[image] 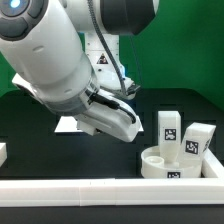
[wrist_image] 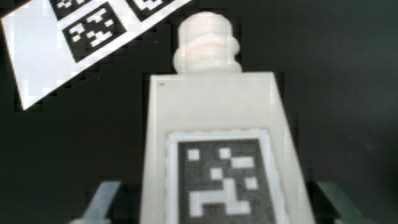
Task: Assemble stool
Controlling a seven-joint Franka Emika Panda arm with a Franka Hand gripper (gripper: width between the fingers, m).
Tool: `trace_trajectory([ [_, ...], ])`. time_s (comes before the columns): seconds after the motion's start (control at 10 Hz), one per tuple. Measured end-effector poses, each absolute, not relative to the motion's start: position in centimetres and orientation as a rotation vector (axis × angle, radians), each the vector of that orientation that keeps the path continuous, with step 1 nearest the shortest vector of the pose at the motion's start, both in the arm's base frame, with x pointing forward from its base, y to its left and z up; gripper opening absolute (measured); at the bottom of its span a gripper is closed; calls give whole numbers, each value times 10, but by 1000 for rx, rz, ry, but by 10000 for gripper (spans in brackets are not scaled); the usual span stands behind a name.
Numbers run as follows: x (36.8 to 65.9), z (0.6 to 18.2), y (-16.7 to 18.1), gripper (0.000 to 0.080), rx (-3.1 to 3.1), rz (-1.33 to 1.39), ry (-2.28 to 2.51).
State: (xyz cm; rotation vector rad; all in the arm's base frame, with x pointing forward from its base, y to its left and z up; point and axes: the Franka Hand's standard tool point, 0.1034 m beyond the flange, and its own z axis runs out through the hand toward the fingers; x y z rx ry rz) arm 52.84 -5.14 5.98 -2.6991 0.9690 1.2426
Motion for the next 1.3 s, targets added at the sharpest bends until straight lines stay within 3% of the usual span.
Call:
trace_trajectory([
  [0.3, 548, 58, -49, 337, -2837, 920, 878],
  [0.8, 572, 98, -2, 337, -2948, 350, 956],
  [1.3, 588, 94, 25, 337, -3011, -94, 814],
])
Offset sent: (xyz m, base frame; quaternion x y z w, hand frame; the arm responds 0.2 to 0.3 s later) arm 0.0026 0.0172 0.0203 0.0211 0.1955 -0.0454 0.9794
